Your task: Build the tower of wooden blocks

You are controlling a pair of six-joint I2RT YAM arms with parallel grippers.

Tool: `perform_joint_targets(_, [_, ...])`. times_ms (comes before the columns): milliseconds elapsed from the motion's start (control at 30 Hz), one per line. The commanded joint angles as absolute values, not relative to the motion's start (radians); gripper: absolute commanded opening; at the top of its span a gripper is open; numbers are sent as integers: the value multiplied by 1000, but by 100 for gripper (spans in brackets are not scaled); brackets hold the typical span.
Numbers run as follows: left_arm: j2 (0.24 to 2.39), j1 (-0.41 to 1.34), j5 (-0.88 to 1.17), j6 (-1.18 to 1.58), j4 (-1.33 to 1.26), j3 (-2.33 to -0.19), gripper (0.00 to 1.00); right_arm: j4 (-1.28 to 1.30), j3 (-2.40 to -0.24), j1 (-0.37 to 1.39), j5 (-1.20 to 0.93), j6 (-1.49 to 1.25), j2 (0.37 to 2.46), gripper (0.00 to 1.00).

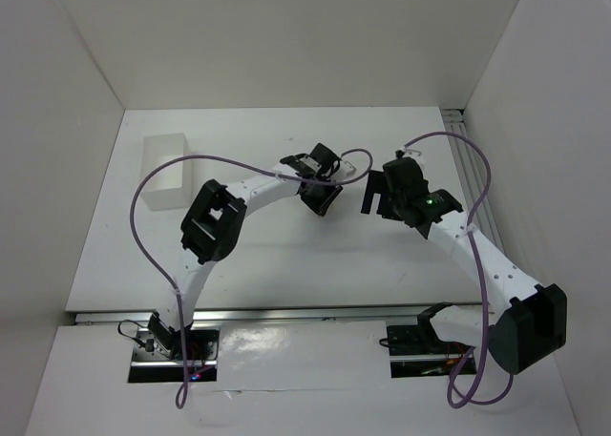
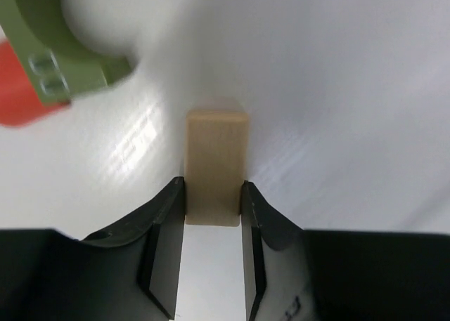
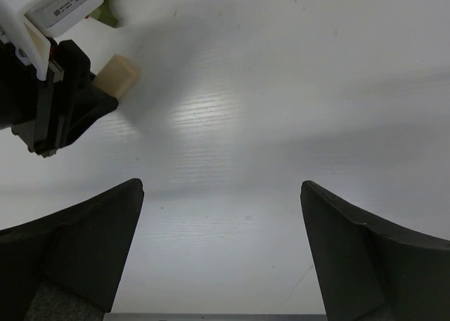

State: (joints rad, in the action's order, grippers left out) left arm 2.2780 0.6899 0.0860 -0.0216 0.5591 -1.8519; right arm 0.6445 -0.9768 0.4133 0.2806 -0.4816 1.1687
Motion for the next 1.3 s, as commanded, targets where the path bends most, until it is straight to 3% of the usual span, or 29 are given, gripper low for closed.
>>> perform_joint_targets(0, [2143, 693, 109, -9, 572, -1792, 0, 615, -1026, 396, 198, -486, 1147, 100])
perform_joint_targets(300, [1823, 614, 366, -9, 506, -1496, 0, 396, -1017, 364, -363, -523, 1233, 98])
perform_joint_targets(600, [1713, 594, 477, -28, 515, -1436, 0, 216, -1045, 354, -635, -636, 1301, 89])
perform_joint_targets(1000, [1654, 575, 528, -37, 506, -1416, 0, 106, -1013, 354, -699, -705, 1381, 59])
perform_joint_targets(1267, [1617, 575, 557, -37, 497, -1405, 0, 46, -983, 354, -709, -759, 1413, 59])
